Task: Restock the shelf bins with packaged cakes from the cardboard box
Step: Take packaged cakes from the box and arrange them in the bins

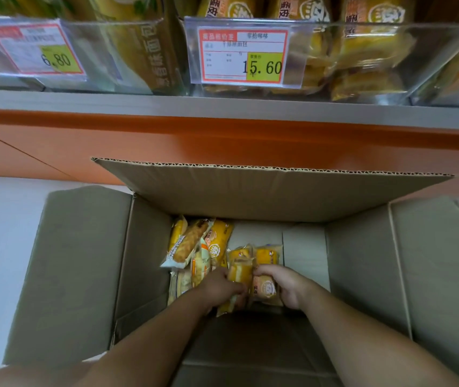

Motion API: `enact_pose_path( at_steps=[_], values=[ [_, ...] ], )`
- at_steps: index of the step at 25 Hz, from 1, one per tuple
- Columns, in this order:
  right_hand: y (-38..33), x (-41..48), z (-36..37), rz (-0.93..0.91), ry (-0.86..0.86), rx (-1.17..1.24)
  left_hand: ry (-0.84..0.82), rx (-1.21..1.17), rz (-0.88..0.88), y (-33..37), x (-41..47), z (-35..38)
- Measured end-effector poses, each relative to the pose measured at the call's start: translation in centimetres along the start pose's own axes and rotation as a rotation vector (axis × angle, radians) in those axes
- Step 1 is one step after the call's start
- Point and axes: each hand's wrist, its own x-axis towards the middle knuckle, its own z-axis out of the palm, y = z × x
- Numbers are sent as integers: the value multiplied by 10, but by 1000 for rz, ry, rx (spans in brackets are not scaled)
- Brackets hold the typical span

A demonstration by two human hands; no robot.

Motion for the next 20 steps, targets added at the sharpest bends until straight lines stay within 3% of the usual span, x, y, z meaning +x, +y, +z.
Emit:
enact_pose_path(
  at_steps=[3,7,15,20],
  values=[
    [1,-7,2,-17,-35,90,-120,-274,-16,2,-5,-8],
    [1,-21,3,-57,-79,117,-128,-577,-56,3,-15,-16],
    [-12,-94,-16,-250,-94,237,-256,-569,222,36,-60,-15],
    [-15,-138,-11,-391,-96,235,-198,-526,404,53,-95,-15]
  ],
)
